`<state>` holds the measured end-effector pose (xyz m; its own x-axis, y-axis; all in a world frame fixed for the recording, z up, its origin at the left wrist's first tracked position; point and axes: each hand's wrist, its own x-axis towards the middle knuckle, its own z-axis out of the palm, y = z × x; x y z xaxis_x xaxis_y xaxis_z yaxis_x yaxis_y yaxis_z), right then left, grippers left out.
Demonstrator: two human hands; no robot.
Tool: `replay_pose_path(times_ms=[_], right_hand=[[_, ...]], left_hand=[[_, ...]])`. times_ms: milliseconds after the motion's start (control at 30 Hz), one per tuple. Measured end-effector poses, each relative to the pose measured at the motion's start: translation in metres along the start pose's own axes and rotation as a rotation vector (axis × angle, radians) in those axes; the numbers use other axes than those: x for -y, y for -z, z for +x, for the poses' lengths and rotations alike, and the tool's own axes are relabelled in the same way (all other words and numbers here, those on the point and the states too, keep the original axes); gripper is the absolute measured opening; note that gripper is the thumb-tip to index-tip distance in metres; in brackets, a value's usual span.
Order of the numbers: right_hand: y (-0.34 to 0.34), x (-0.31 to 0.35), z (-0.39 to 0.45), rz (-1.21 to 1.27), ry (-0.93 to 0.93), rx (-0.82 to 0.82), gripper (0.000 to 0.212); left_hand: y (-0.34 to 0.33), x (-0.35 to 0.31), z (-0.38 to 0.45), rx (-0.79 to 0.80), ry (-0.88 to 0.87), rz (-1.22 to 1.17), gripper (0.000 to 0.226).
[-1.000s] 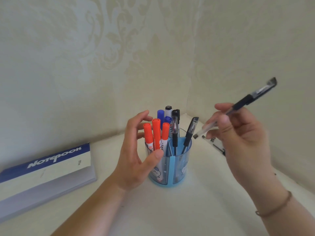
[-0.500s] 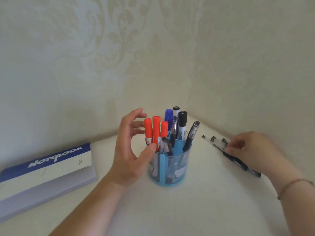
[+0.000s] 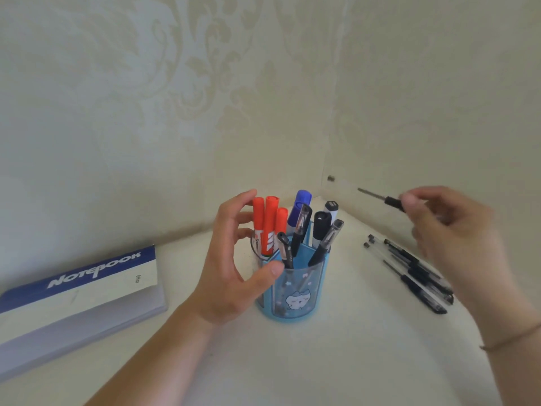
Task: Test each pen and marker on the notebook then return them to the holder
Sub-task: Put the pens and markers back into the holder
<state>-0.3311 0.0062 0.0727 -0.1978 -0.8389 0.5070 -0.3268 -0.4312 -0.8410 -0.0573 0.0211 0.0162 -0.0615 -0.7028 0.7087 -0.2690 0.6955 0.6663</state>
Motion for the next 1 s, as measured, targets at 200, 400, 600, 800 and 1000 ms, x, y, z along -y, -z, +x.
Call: replay_pose_path(times_ms=[200, 400, 600, 800, 1000], right_hand=[[-0.009, 0.032, -0.020, 0.848, 0.139, 0.056, 0.018], [-0.045, 0.038, -0.045, 0.427, 0.371, -0.003, 0.022], [-0.039, 0.026, -0.035, -0.471, 0.685, 0.075, 0.050], [0.002, -0.007, -0.003, -0.609, 0.126, 0.218, 0.027], [0.003, -0.059, 0.010, -1.076, -0.294, 0.516, 0.025]], left_hand=[[-0.001, -0.003, 0.001, -0.002, -0.052, 0.054, 0.076], [-0.004, -0.005, -0.001, 0.006, -0.028, 0.077, 0.084], [-0.003, -0.004, -0.002, 0.000, -0.026, 0.091, 0.087], [-0.005, -0.003, -0.001, 0.006, -0.021, 0.076, 0.087], [-0.007, -0.002, 0.000, 0.032, -0.038, 0.068, 0.085]])
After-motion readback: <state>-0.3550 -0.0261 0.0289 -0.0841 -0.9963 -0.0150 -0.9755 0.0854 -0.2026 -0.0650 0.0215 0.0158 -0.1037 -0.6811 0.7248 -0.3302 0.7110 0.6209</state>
